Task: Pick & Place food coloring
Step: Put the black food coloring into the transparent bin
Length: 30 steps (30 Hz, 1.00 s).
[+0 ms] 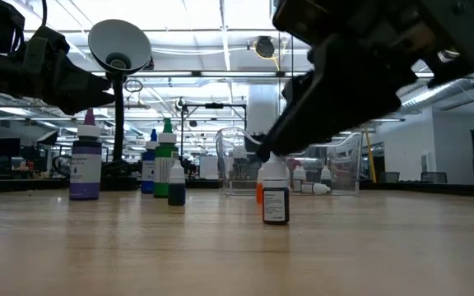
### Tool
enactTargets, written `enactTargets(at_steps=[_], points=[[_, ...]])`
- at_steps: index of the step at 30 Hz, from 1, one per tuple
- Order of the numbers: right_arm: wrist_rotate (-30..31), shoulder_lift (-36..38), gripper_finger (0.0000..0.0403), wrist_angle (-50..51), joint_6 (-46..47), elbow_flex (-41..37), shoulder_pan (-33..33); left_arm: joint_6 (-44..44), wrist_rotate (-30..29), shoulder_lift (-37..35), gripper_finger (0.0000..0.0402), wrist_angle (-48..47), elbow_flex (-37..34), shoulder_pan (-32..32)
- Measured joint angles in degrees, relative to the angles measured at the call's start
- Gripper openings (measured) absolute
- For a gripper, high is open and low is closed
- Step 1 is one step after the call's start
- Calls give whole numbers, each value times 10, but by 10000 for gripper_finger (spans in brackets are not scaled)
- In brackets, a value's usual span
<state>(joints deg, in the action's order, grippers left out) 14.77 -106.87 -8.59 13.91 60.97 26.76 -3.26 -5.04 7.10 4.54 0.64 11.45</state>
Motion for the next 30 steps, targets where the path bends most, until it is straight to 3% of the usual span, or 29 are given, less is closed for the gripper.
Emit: enactTargets(at_steps=[3, 10, 16, 20, 30], points=[[-1, 0, 159, 22, -1, 21, 0, 0, 0, 0, 296, 0, 0, 0], [-15, -5, 159, 209, -2, 122, -2, 0, 0, 0, 296, 0, 0, 0], [-16, -39, 159, 290, -17, 191, -4, 0, 0, 0, 296, 0, 0, 0], [-59, -71, 159, 304, -17, 210, -13, 0, 0, 0, 296, 0, 0, 0], [-74, -82, 159, 312, -17, 212, -21, 0, 0, 0, 296, 0, 0, 0]])
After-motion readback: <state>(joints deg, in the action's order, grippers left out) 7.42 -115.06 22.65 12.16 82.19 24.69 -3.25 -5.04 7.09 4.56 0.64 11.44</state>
